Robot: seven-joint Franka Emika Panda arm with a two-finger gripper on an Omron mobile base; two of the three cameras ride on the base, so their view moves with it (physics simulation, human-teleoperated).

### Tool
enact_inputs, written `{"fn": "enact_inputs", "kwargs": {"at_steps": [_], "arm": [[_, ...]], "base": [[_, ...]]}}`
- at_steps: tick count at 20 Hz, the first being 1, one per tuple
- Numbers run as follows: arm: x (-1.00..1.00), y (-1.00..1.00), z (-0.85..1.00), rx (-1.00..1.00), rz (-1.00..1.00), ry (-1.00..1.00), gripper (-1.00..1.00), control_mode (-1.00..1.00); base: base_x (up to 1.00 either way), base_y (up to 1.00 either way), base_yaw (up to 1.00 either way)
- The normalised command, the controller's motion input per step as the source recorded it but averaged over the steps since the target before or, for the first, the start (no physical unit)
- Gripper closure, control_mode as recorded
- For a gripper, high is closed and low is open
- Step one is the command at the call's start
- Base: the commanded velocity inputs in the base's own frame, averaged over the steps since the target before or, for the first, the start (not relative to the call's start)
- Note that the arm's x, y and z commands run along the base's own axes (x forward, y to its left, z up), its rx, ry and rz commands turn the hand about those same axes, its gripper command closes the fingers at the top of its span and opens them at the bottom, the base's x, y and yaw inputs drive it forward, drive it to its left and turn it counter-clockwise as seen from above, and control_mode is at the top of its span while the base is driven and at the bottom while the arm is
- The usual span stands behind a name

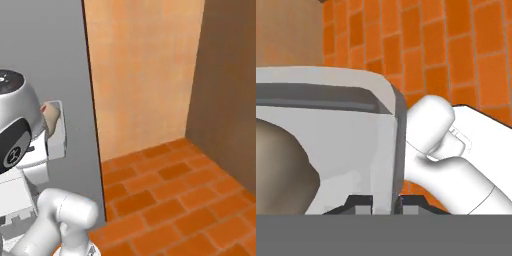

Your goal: Take the meat container that has the steak and place it on the second highest rack of the freezer. Then take the vegetable container that has the corn and bell pepper and place it on the highest rack of the freezer.

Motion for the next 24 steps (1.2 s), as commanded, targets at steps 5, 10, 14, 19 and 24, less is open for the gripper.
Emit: {"fn": "enact_inputs", "kwargs": {"at_steps": [5, 10, 14, 19, 24], "arm": [[0.0, 0.0, 0.0, 0.0, 0.0, 0.0, 1.0, 1.0], [0.0, 0.0, 0.0, 0.0, 0.0, 0.0, 1.0, 1.0], [0.0, 0.0, 0.0, 0.0, 0.0, 0.0, 1.0, 1.0], [0.0, 0.0, 0.0, 0.0, 0.0, 0.0, 1.0, 1.0], [0.0, 0.0, 0.0, 0.0, 0.0, 0.0, 1.0, 1.0]], "base": [[0.0, 0.0, 0.84], [0.31, 0.05, 0.71], [0.78, 0.14, 0.52], [0.76, 0.03, 0.47], [0.01, 0.53, 0.01]]}}
